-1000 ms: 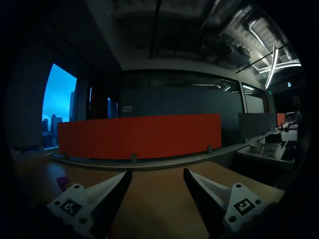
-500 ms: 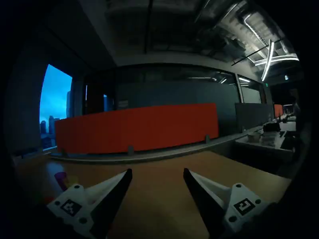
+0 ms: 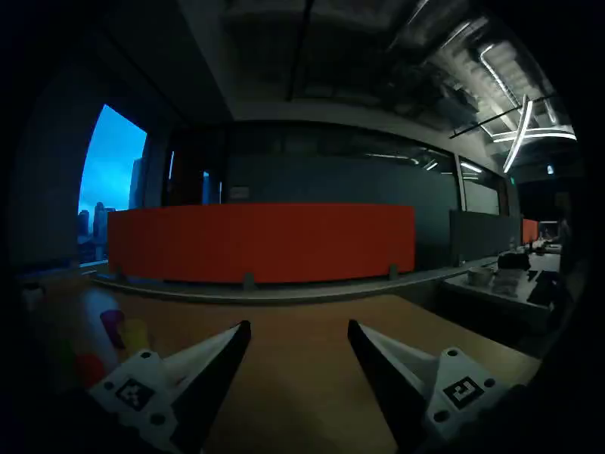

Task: Pour water

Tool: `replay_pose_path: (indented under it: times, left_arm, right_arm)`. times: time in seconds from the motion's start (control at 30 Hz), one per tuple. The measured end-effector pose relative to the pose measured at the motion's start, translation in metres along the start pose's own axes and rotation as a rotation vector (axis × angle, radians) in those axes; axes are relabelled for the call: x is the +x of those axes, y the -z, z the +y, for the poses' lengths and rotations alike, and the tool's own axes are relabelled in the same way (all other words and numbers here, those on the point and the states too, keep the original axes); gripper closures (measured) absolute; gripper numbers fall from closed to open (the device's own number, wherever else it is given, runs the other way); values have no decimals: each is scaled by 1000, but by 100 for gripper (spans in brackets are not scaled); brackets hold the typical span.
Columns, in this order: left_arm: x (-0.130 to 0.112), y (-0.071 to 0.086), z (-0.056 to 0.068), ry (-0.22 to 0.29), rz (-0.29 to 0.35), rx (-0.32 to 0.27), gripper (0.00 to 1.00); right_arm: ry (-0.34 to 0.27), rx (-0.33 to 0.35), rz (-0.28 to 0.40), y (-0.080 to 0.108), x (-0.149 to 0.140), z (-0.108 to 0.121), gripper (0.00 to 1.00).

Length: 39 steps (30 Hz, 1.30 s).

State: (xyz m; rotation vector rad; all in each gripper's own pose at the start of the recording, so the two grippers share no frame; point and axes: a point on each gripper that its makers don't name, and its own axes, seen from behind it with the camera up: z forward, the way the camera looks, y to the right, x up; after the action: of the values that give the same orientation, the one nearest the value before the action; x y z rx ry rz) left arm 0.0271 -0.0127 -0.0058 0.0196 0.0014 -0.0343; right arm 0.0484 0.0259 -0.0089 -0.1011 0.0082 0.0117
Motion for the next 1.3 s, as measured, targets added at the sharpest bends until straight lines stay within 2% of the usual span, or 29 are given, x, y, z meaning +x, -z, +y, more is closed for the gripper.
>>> replay_pose_path:
  times: [0.2,0.77,1.3]
  left_arm:
    - [-6,0,-6,-4,5,31,4]
    - [-13,-1,11,-17,-3,18,4]
    - [-13,-3,12,-21,-10,13,4]
  right_arm:
    - [-3,-12,-9,-3,-1,4,0]
    - [-6,-11,-23,-3,-1,4,0]
    - [-13,-12,-23,-1,2,7,1]
